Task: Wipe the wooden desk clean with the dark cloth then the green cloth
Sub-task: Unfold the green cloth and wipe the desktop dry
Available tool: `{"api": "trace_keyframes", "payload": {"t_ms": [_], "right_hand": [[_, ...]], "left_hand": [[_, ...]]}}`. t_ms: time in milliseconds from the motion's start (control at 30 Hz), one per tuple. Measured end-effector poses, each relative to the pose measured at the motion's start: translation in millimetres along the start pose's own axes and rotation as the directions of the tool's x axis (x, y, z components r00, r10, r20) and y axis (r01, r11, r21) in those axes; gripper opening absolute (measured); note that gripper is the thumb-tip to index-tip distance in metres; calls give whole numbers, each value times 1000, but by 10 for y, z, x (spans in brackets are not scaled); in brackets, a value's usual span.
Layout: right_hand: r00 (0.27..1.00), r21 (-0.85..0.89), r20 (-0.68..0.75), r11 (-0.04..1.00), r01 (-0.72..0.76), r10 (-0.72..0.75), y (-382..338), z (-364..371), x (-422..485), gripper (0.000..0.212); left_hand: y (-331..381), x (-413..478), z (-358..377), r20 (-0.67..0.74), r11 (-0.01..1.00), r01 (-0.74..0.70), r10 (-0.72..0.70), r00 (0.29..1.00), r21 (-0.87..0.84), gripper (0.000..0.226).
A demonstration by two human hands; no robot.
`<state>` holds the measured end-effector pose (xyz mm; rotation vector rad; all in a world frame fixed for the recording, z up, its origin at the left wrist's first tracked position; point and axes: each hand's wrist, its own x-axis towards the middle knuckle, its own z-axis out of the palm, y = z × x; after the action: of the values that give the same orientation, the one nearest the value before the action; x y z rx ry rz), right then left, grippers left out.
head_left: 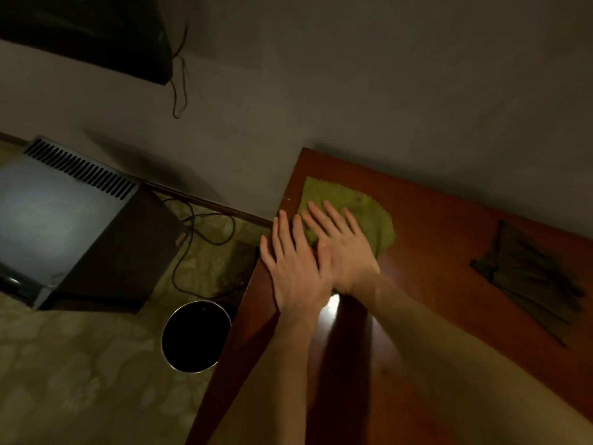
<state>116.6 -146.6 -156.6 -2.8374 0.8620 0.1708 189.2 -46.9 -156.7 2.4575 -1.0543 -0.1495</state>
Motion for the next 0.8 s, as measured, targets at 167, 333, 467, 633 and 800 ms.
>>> {"api": "trace_keyframes", "payload": {"t_ms": [167,333,467,633,800], "right_hand": [[953,108,-51,950,-293,299,-211,120,-631,68],[879,82,-60,880,-468,473,-109,111,-299,73],[867,115,-81,869,-482,492,145,-1,205,78],[943,79,-108,948,-307,314,363,-123,649,75],[996,24,-69,998,-58,60,270,-76,206,70]], "left_hand": [[-6,-11,-64,92,1000,-19,21,996,-24,69],[5,42,-7,96,1000,-10,9,995,8,65],[-1,39,28,69,998,-43,41,997,34,65],[-13,54,69,35,999,-31,31,999,26,67],[-1,33,30,27,1000,-11,12,1000,-24,66]]}}
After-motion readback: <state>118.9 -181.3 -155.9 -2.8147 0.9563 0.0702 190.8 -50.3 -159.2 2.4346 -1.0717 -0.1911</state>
